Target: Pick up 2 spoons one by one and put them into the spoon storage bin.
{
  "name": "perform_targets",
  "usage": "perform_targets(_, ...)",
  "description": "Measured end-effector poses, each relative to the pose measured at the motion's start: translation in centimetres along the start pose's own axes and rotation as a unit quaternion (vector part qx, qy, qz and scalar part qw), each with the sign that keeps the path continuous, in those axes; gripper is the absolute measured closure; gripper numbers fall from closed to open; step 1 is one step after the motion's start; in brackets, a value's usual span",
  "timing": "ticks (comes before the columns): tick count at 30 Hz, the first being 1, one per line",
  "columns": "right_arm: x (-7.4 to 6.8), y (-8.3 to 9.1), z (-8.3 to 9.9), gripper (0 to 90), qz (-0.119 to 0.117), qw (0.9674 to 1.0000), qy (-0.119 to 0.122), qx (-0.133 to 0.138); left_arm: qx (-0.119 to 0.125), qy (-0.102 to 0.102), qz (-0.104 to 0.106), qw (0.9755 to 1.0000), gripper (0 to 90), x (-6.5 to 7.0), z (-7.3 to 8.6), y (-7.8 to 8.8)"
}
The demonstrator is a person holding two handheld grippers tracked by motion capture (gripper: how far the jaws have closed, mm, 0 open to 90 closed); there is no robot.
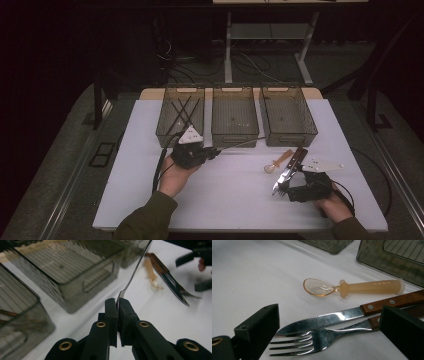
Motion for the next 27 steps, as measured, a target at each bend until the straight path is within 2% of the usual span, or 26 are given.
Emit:
perform_targets(9,0.0,0.1,0.0,3.2,-0.001,1.0,-0.005,-0.001,0.02,0.023,-0.028,0.9992,86.4,-2.1,-2.6,-0.8)
perform_targets(17,0.0,0.2,0.0,3.2,0.001,1.0,-0.002,0.001,0.014,0.025,-0.058,0.9979,86.4,-3.2,-4.8,-1.8)
perform_targets(21,0.0,0.2,0.0,3.2,0.001,1.0,-0.002,0.002,0.02,0.043,-0.074,0.9961,86.4,-3.9,-5.7,-2.6)
perform_targets(25,0.0,0.2,0.0,3.2,0.001,1.0,-0.002,0.002,0.012,0.043,-0.084,0.9955,86.4,-4.4,-6.4,-3.5)
perform_targets(27,0.0,0.2,0.0,3.2,0.001,1.0,-0.004,0.002,0.002,0.039,-0.096,0.9946,86.4,-4.6,-6.6,-4.0)
Point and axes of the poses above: each handheld gripper's, and its own axes: y roughly backward along the jaws, z roughly out of its underside, x roughly to its right, the point moved 7 cm from there along -y, roughly forward along the jaws, and after that the axes turned 12 degrees about y, right-handed, at the moved point
